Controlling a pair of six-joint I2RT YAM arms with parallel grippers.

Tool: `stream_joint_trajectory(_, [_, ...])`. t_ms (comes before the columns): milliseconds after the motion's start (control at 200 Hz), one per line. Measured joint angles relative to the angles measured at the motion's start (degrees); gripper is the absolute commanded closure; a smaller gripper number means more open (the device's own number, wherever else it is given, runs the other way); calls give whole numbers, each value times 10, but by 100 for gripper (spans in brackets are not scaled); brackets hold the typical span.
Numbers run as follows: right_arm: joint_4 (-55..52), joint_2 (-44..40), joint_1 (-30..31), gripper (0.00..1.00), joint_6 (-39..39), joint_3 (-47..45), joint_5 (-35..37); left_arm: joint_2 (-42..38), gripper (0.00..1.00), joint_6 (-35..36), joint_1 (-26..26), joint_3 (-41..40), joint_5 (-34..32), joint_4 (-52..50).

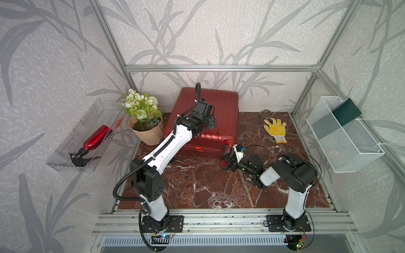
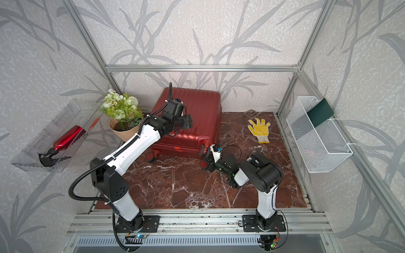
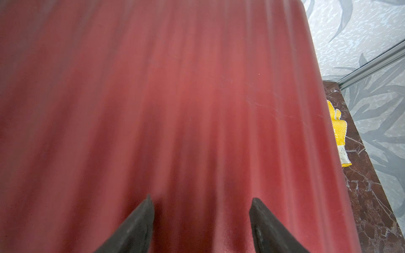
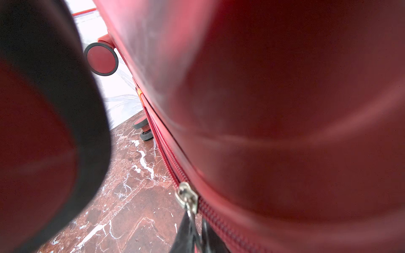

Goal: Open the suitcase zippers
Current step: Unzip the zipper on the suitcase.

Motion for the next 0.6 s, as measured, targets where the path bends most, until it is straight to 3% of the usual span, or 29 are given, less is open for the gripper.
stream_joint_trajectory(110, [-3,-4,0,82,4,0,-7,0,31,0,0,-1,-1,2])
stream_joint_trajectory(295, [-13,-19,-5,100,10,0,-14,-3,32,2,0,-10,-6,11])
stream_joint_trajectory(600, [-33,-44,-13,100,15,-10,-24,-17,33,6,-1,-26,-9,17])
